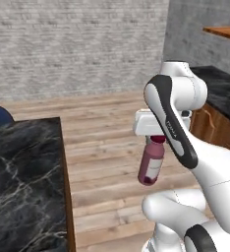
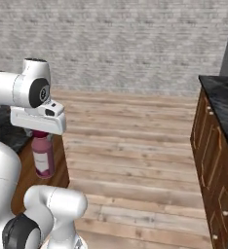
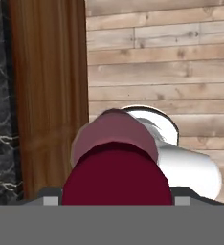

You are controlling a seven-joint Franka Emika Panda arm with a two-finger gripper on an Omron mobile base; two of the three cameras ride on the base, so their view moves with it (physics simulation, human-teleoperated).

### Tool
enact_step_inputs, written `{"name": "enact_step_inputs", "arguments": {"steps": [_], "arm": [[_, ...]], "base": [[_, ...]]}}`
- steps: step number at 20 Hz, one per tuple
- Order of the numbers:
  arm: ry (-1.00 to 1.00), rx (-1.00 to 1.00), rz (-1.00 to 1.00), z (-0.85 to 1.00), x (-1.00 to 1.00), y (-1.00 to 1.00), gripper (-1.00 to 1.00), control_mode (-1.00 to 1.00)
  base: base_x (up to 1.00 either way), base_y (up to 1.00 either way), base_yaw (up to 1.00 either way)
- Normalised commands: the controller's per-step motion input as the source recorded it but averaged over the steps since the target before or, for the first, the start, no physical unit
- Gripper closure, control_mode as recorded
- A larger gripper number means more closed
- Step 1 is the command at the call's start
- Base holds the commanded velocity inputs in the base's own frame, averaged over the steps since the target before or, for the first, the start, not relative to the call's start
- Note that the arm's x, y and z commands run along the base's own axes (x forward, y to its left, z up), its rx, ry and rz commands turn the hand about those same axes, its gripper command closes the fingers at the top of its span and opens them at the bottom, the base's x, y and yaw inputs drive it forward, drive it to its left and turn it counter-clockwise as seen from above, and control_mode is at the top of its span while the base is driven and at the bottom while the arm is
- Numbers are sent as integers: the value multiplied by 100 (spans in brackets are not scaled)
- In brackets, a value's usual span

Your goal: There is a wine glass and glass cup on the dining counter. Place the wine bottle next to the wine glass and the juice bottle next to the glass cup.

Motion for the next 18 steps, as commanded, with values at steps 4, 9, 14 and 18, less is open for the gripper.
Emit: {"name": "enact_step_inputs", "arguments": {"steps": [4,9,14,18], "arm": [[0,0,0,0,0,0,100,100],[0,0,0,0,0,0,100,100],[0,0,0,0,0,0,100,100],[0,0,0,0,0,0,100,100]], "base": [[88,-22,5],[88,-22,5],[88,-22,5],[88,-22,6]]}}
